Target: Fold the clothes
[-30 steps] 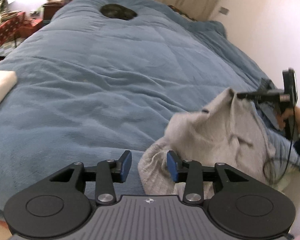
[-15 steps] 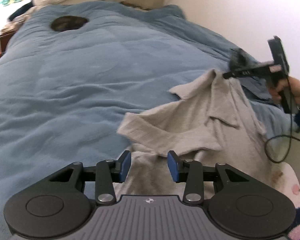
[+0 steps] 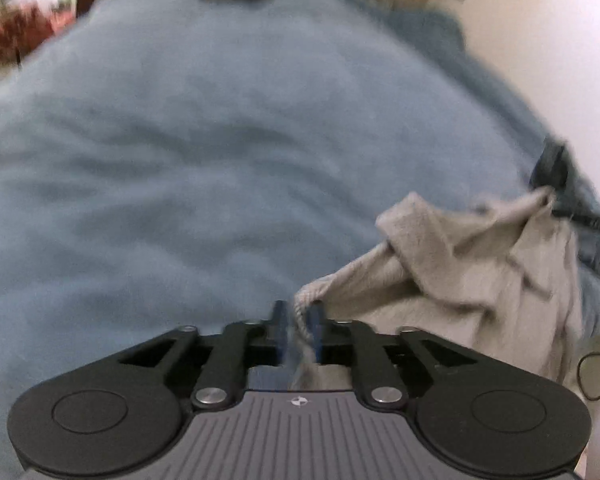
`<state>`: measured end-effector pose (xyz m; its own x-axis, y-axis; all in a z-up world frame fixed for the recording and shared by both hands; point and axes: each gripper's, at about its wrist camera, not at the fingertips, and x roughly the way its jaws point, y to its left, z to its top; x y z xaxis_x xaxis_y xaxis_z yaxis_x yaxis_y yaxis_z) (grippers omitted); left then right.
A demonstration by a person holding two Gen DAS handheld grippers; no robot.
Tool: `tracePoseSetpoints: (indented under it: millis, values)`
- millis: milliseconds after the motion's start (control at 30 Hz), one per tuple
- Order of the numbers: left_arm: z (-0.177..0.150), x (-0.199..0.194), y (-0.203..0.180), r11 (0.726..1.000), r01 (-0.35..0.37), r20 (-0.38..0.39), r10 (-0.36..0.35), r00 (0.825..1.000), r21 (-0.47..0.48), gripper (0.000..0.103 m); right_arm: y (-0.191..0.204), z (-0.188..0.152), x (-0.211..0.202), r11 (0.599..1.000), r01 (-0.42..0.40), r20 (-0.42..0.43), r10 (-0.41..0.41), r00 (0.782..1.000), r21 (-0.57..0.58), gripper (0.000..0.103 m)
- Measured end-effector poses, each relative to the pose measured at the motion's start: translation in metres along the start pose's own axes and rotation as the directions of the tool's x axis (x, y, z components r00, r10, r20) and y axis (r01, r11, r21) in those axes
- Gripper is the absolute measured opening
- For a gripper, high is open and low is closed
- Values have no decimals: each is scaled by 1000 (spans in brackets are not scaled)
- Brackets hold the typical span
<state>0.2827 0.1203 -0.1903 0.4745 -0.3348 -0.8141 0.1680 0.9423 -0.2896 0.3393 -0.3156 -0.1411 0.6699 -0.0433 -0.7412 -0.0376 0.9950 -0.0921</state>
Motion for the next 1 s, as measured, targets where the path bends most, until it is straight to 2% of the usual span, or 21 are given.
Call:
tracePoseSetpoints:
  millis: [100,200,400,567,667,733,867,1000]
  values:
    - [1,-1,-9,998,-29,60,25,998,62,37,5,-4,2,1000,-2,-2,2,1000,-16,4]
    - [10,-10,-16,993,20,126,-34,991,113,45,2,-4,-2,1000,-17,6,17,1000,-7,5]
    - [31,0,-39,962,56,90,-83,992,266,48,-7,0,-15,998,-55,27,55,998,-7,11]
    - [32,17,-58,915,83,49,-111,993,396,48,-3,6,-27,994,-82,53,86,995,-77,16]
    - [34,25,-59,908,90,40,-116,992,410,48,2,11,-34,979,-139,63,150,987,-151,28]
    - [38,26,-56,908,116,43,-145,988,404,48,8,14,-36,961,-174,60,191,980,-214,32]
    - [44,35,-47,916,155,23,-176,984,369,48,24,16,-27,914,-223,-2,236,972,-338,42]
    - [49,44,-44,916,201,5,-216,976,346,46,39,16,-12,865,-213,-50,215,975,-454,45]
